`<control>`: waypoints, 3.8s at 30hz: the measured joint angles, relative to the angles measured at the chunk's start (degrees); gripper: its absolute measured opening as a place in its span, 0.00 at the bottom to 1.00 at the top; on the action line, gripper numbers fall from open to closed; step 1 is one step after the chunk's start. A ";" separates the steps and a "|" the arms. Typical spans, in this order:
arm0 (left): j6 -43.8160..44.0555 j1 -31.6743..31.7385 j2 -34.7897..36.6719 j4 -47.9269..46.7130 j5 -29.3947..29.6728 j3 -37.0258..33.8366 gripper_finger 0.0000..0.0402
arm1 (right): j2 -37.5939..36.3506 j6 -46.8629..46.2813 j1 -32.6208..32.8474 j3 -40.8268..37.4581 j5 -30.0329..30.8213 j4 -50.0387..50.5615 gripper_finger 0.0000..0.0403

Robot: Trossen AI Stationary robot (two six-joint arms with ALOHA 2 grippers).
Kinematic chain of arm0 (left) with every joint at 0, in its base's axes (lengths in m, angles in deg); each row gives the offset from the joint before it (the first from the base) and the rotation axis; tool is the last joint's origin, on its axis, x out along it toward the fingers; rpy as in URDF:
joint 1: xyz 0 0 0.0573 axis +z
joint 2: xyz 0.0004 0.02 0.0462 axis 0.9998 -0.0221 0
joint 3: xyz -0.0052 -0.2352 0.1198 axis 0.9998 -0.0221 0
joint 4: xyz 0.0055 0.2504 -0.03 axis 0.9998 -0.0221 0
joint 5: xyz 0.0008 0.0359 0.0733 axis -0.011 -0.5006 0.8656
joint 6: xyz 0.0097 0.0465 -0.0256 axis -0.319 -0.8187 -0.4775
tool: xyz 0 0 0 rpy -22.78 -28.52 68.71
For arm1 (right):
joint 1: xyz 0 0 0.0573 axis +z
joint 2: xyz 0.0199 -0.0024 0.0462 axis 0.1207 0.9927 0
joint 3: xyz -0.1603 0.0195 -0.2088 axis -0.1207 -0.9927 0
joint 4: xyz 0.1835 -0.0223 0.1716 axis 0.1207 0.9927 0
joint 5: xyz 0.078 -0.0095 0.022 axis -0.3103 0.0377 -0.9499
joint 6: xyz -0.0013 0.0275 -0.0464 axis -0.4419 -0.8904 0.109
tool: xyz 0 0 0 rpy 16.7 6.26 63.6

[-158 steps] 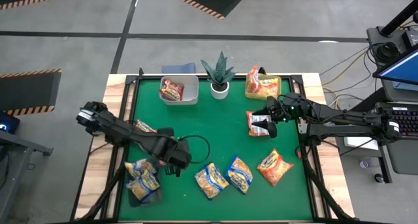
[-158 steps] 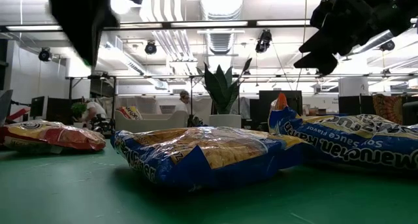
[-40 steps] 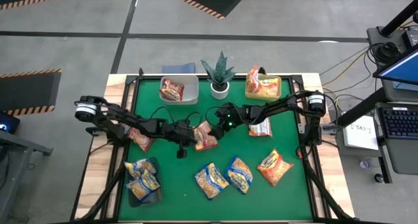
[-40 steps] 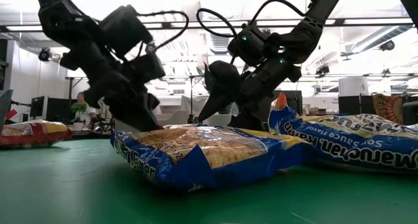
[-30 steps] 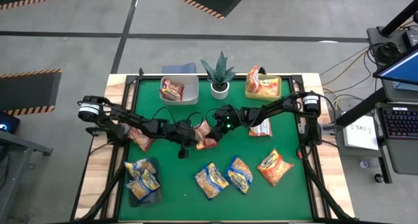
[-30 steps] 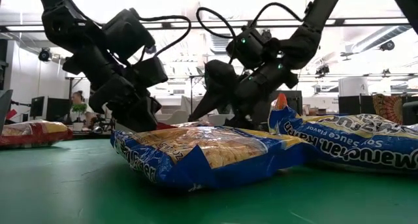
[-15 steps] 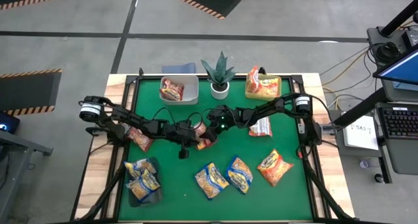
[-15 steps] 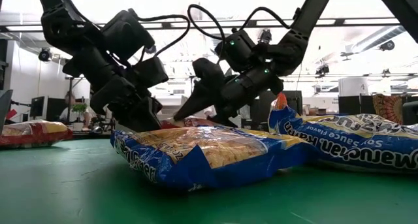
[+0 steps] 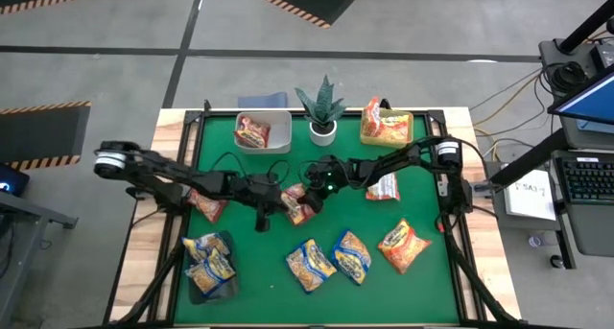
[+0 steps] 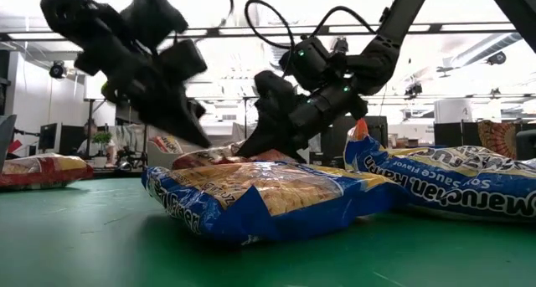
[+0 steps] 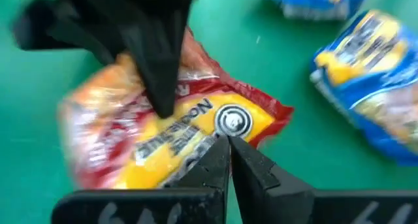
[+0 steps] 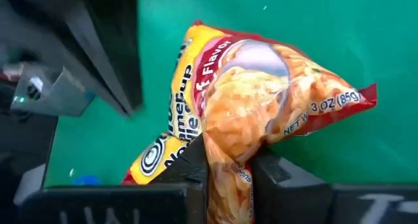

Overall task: Sort Maruchan noodles
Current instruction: Put the center red noodle pack into the white bin

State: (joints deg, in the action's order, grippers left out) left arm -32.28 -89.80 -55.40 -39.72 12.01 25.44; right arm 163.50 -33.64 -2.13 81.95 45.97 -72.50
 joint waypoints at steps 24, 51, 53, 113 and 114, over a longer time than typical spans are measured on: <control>3.53 1.73 13.41 12.72 5.05 -0.04 0.21 | -26.78 37.43 7.70 -18.66 27.38 -5.47 0.11; 14.22 5.44 -5.66 31.85 5.96 2.23 0.72 | -28.77 41.41 9.31 -19.16 28.28 -3.50 0.11; 15.10 5.40 -5.94 31.67 5.90 2.21 0.71 | -28.77 41.59 9.31 -19.16 28.27 -3.51 0.11; 21.17 23.75 3.83 -36.80 39.74 26.00 0.00 | -49.99 33.87 7.89 -18.88 41.79 20.98 0.57; 21.19 24.18 2.71 -36.89 38.78 26.11 0.00 | -49.99 33.89 7.89 -18.87 41.81 21.46 0.57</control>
State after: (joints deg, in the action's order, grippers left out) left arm -11.09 -65.62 -52.68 -76.61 50.79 51.55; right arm 113.51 0.25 5.76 63.08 87.77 -51.04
